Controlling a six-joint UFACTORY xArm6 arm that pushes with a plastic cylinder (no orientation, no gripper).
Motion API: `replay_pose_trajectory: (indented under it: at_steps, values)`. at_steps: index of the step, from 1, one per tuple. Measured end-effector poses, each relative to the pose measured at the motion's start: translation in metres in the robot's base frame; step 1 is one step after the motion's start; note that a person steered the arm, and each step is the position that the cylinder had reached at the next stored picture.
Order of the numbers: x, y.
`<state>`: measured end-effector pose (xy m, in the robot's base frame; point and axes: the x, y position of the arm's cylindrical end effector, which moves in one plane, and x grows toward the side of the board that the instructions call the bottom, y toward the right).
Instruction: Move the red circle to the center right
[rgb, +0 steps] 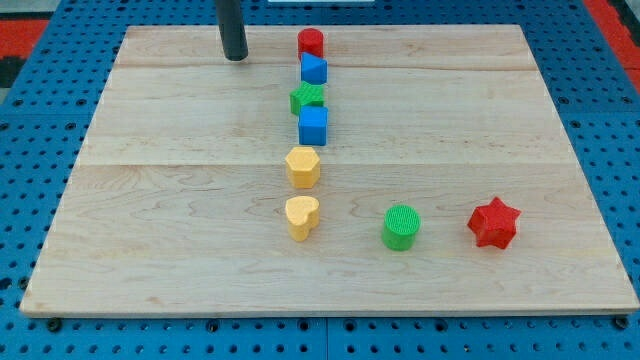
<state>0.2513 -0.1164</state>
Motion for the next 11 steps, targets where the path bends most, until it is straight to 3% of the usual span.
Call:
replay_pose_trajectory:
  at_steps: [2,3,4,5,6,7,9,10,11]
  values:
    - [0.004,0.021]
    - [-0.014,0.046]
    - [-0.026,0.096]
    - [-0.015,0.184]
    - [0.005,0.229]
    - [-0.04,0.241]
    - [0.081,0.245]
    - [0.042,0.246]
    - [0.049,0.265]
